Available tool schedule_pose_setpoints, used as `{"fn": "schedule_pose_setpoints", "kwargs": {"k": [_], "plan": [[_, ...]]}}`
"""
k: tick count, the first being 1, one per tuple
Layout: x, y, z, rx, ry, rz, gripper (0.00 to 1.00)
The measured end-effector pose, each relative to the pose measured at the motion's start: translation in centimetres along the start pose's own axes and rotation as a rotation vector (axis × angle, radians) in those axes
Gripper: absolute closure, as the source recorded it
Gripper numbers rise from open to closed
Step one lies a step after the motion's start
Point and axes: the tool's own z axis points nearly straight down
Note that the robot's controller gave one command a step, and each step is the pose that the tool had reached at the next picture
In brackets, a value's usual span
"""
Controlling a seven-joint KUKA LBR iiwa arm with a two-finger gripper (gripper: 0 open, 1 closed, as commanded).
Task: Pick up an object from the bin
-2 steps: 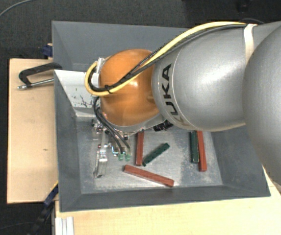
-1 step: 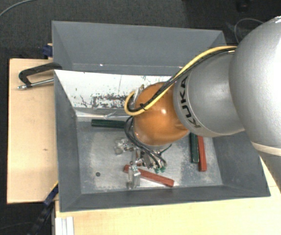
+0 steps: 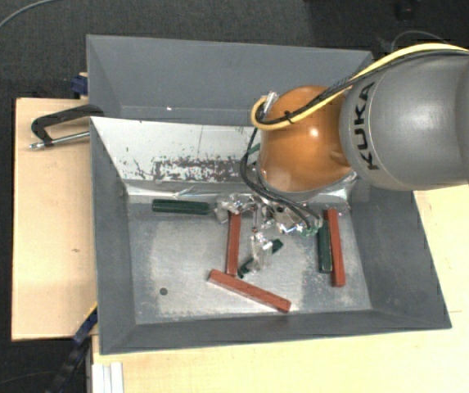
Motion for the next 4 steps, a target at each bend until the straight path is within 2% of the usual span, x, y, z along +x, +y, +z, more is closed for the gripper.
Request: {"fn": "schedule_pose_setpoints", "kwargs": {"k": [1, 2, 3, 4], "plan": [[-2.1, -0.4, 0.2, -0.007, 0.002, -0.547, 0.00], [-2.7, -1.6, 3.3, -0.009, 0.001, -1.105, 0.00], [-4.0, 0.8, 3.2, -0.009, -0.001, -1.225, 0.00], [-4.0, 0.8, 3.2, -0.012, 0.001, -1.223, 1.00]]}}
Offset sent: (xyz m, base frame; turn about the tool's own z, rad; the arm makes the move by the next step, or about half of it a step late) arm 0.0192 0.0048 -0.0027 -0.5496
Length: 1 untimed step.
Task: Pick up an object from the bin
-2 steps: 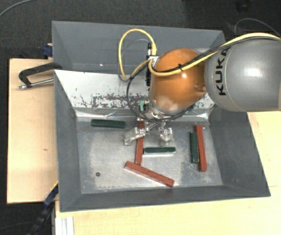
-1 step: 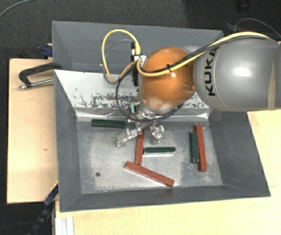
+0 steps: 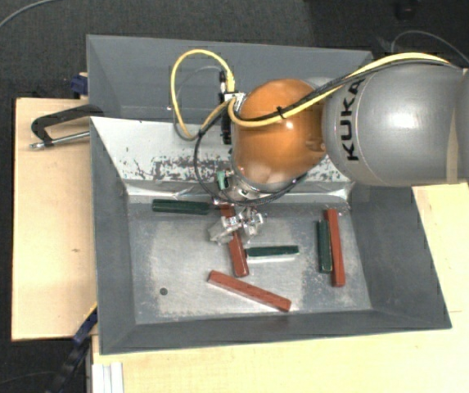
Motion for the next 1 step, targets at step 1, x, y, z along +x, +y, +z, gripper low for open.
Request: {"fn": "schedule_pose_setpoints", "kwargs": {"k": [1], "plan": [[-0.18, -0.29, -5.49, 0.009, 0.000, 0.004, 1.00]]}}
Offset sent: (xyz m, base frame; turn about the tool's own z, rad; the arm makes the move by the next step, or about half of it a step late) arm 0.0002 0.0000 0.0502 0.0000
